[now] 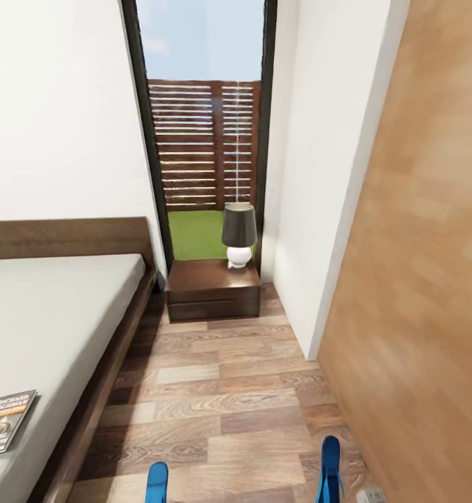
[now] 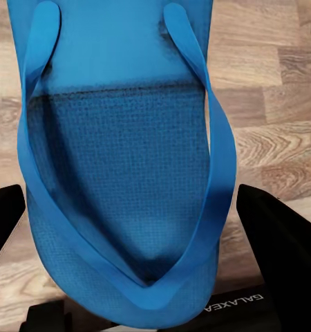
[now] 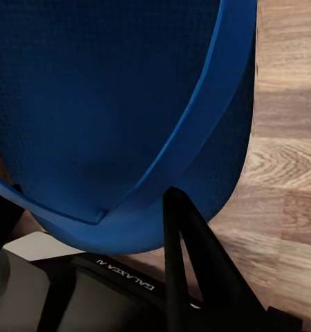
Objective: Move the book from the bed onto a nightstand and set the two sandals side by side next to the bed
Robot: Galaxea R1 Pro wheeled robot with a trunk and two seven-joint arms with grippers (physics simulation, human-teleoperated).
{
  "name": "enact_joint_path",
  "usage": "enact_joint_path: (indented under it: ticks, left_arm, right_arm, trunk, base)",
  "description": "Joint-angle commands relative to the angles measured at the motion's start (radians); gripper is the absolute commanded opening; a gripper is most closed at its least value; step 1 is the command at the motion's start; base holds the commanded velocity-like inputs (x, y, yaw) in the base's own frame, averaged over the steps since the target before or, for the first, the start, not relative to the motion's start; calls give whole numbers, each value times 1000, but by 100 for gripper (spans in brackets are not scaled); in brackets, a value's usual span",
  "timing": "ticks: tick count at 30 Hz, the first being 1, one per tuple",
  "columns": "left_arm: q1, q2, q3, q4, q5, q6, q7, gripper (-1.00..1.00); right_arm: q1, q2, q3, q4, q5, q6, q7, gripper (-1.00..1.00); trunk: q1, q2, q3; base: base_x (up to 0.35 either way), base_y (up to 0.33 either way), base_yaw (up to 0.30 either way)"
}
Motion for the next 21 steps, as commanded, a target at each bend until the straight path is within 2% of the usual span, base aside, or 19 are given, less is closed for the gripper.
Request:
enact_joint_path:
  ticks: [1, 5, 21]
  left_arm:
    - [-1, 0, -7, 1, 9, -3, -3, -100]
    - [-1, -1, -7, 1, 9, -3, -3, -100]
    - [-1, -1, -7, 1, 9, -3, -3, -100]
  right_arm:
    - [-1, 0, 7, 3, -7, -7, 4, -100]
    - [-1, 0, 7, 3, -6, -7, 5, -100]
    - [-1, 0, 7, 3, -6, -7, 4, -100]
  trunk:
    - [0, 0, -1]
    - [0, 0, -1]
    - [0, 0, -1]
  base:
    - [225, 0, 95]
    - [224, -21, 34]
    - [224, -118, 1]
